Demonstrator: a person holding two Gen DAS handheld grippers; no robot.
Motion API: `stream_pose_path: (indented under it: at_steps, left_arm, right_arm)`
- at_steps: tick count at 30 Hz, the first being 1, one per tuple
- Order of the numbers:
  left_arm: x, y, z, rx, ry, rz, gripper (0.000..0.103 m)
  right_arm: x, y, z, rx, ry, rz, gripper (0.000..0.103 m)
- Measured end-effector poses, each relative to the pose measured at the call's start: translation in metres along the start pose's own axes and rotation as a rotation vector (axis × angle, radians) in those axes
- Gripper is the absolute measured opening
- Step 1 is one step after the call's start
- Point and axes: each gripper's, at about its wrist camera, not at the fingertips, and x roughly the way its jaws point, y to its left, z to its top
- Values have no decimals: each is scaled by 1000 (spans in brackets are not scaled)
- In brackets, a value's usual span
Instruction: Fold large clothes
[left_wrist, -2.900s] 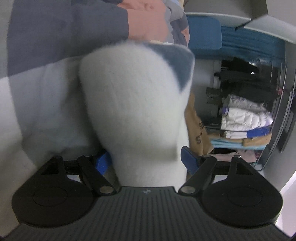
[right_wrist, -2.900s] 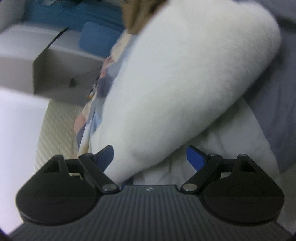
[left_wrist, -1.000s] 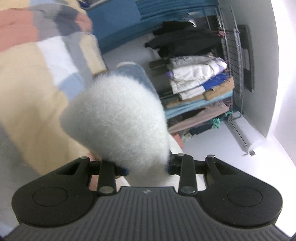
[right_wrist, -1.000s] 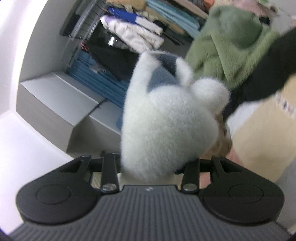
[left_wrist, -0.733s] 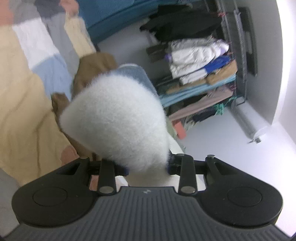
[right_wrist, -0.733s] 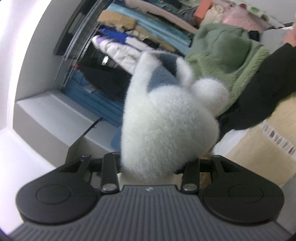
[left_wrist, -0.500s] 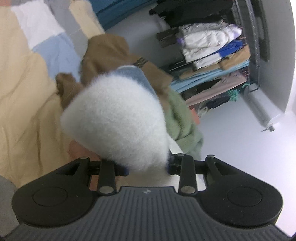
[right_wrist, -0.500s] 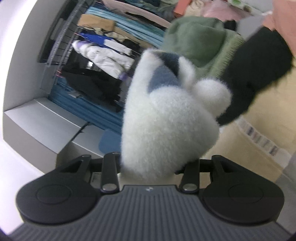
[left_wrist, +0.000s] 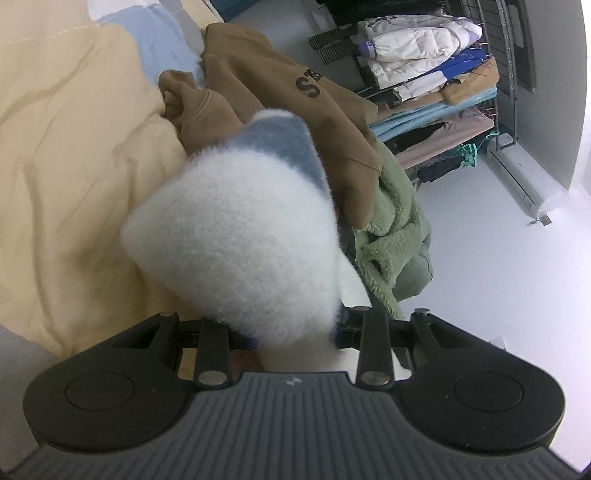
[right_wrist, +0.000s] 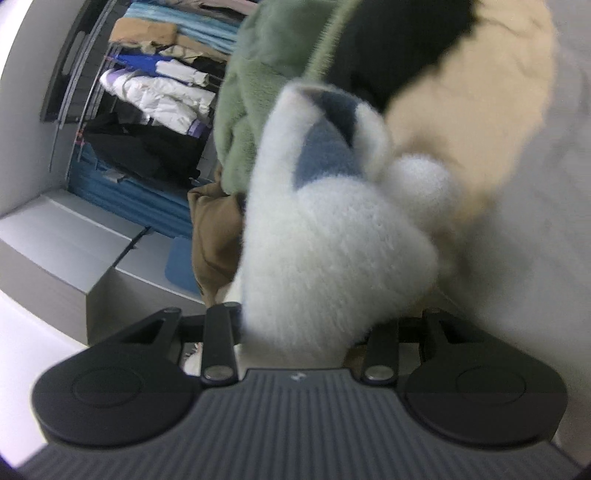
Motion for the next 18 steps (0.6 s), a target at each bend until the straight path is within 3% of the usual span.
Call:
stream_pose_path:
  at_steps: [10, 12, 14, 18]
  left_arm:
    - [0, 9, -5, -31, -9, -17, 41]
    - [-5, 5, -4, -46, -1, -20, 52]
    - [-10, 5, -7, -67, 18, 6, 81]
    - [-32, -6, -12, 20, -3, 68, 84]
  right_arm:
    - [1, -10, -6, 27, -5, 24, 47]
    - [0, -10, -4, 40, -2, 20, 51]
    - [-1, -9, -4, 60, 4, 1, 59]
    - [-14, 3, -9, 18, 6, -68, 73]
